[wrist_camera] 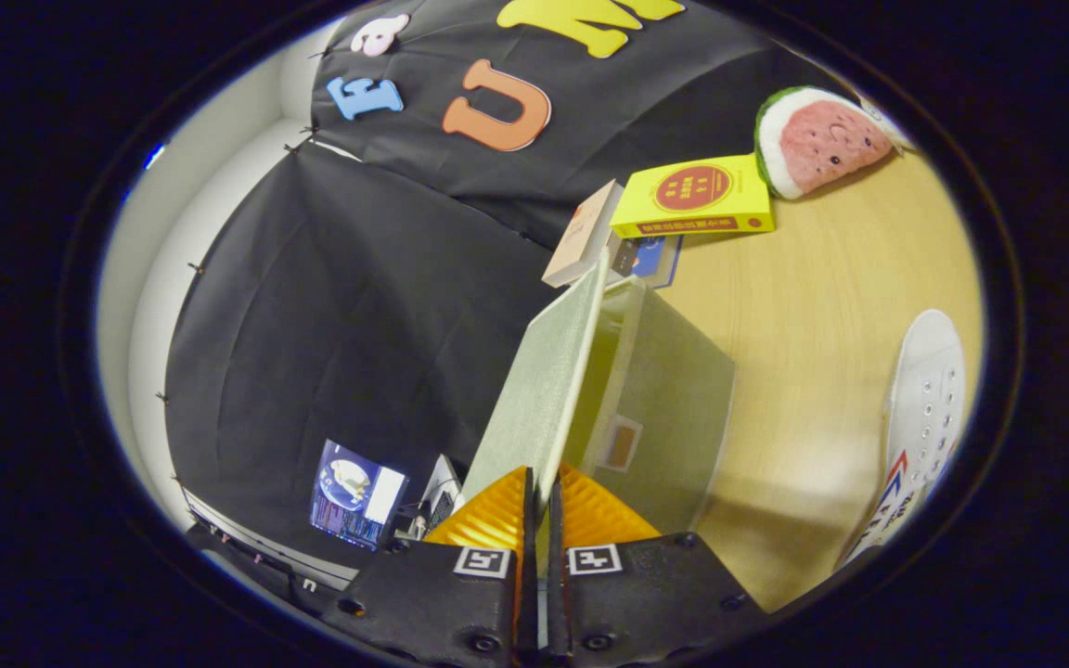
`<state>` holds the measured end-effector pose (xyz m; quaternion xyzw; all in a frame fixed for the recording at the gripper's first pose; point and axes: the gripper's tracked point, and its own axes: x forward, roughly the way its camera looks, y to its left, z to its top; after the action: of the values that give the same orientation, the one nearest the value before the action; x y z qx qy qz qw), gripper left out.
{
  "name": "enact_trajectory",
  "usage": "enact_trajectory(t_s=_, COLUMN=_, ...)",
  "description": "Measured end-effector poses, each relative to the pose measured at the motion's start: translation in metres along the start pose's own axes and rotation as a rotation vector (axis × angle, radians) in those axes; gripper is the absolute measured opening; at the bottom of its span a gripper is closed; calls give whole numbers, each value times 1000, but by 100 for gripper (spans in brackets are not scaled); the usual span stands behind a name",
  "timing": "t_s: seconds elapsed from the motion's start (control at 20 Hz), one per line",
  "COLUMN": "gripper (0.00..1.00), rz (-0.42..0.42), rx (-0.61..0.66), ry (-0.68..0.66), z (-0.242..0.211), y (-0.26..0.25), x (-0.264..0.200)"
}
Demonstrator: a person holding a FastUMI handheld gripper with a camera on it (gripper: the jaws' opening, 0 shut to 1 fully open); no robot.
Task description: Open the storage box then place both shoes into the box .Put the left shoe in first, then the right shoe, with the right side of both shoes facing outward in a uniform manner.
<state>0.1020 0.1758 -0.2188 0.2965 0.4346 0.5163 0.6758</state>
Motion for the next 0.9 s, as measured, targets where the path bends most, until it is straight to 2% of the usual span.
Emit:
enact_trajectory(t_s=0.1, gripper=7, rz=-29, rx=-29, ry=-33, z=10, y=22, x=-2)
enact_trajectory(t_s=0.25, gripper=7, rz=-117, rx=-138, ry=-102, z=19, y=65, x=-1)
enact_trajectory(t_s=0.45, gripper=6, rz=-183, rx=-225, ry=-204, z=32, y=130, x=15)
enact_trajectory(t_s=0.75, gripper=7, rz=-280, rx=-397, ry=-257, z=23, y=193, x=82)
enact_trajectory(t_s=0.9, gripper=13, rz=-293, rx=-440, ry=-260, z=17, y=212, x=119)
